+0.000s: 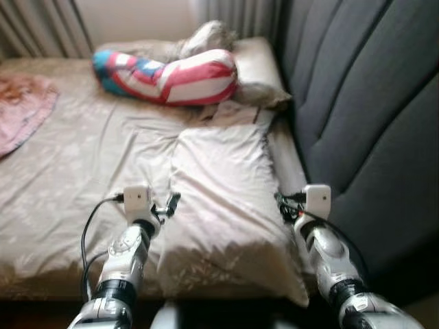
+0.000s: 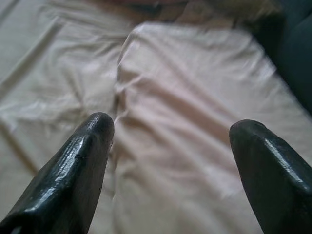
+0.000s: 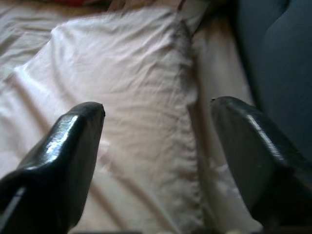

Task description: Clean up the room

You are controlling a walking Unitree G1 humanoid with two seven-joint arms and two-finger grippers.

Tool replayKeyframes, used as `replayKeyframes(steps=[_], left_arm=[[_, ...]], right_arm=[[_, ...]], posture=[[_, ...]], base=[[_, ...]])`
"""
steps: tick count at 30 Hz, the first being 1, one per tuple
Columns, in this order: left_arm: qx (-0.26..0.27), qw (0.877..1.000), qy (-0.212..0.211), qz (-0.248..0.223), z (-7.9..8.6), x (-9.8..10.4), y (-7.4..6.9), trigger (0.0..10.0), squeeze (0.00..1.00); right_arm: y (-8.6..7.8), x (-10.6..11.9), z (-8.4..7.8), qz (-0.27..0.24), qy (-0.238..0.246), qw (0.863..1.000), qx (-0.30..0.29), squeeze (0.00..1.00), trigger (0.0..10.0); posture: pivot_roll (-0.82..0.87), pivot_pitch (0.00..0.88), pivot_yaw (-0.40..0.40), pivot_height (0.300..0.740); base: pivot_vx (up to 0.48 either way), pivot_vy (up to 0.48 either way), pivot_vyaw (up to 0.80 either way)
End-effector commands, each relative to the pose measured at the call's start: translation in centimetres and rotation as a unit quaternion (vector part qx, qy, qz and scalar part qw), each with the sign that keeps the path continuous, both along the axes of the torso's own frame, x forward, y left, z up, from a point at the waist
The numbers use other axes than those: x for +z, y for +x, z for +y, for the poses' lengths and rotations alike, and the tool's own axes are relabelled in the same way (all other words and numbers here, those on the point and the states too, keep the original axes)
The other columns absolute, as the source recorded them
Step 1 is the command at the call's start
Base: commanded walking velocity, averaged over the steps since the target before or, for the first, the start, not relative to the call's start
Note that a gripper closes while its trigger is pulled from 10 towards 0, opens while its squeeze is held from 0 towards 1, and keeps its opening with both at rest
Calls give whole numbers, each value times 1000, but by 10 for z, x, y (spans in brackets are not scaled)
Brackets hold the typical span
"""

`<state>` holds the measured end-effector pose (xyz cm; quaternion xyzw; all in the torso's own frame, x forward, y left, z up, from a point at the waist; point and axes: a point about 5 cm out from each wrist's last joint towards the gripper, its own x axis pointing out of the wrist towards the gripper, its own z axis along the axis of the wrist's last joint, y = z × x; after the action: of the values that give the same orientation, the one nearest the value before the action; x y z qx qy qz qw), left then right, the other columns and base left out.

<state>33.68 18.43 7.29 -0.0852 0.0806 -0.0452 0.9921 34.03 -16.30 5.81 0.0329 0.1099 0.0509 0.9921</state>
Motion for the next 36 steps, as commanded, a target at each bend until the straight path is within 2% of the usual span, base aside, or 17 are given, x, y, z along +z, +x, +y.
replayKeyframes(steps=[1, 11, 17, 21, 22, 23, 24, 25, 29, 30, 36], left_arm=[[-6, 1000, -8, 17, -1, -5, -2, 10000, 1000], [-8, 1000, 10, 28, 4, -4, 5, 10000, 1000], [-4, 999, 26, 31, 7, -2, 6, 10000, 1000], [5, 999, 23, 28, 9, 1, 9, 10000, 1000], [14, 1000, 10, 24, 9, 2, 10, 10000, 1000], [21, 1000, -3, 21, 10, 4, 10, 10000, 788], [22, 1000, -4, 21, 12, 4, 10, 10000, 290], [22, 1000, -3, 19, 13, 4, 9, 10000, 0], [22, 1000, -2, 15, 20, 2, 4, 10000, 0], [23, 1000, 2, 15, 27, 0, -1, 10000, 0], [30, 1000, 4, 10, 37, 1, -6, 10000, 0]], right_arm=[[-3, -6, -2, 23, -1, 1000, -5, 1000, 10000], [1, -7, -5, 53, 0, 999, 10, 1000, 10000], [-1, -10, 0, 66, 2, 997, 30, 1000, 10000], [0, -10, 0, 75, -3, 997, 35, 1000, 10000], [0, -11, -2, 87, -11, 995, 37, 1000, 10000], [1, -11, -1, 95, -17, 994, 42, 714, 10000], [1, -11, -1, 96, -18, 994, 43, 4, 10000], [2, -10, -1, 96, -16, 994, 42, 0, 10000], [3, -9, 0, 99, -6, 994, 36, 0, 10000], [4, -9, 1, 99, -9, 995, 30, 0, 10000], [2, -13, -1, 118, -29, 992, 24, 0, 10000]], posture=[[-35, 199, -20, 668], [-38, 305, -22, 668], [-42, 339, -23, 668], [-43, 364, -24, 668], [-38, 373, -20, 668], [-34, 381, -13, 668], [-34, 381, -13, 668], [-27, 388, 4, 668], [-19, 388, 27, 668], [-9, 380, 35, 668], [3, 367, 51, 668]], base=[[0, 0, 0], [0, 0, 0], [0, 0, 0], [0, 0, 0], [0, 0, 0], [0, 0, 0], [0, 0, 0], [0, 0, 0], [0, 0, 0], [0, 0, 0], [0, 0, 0]])
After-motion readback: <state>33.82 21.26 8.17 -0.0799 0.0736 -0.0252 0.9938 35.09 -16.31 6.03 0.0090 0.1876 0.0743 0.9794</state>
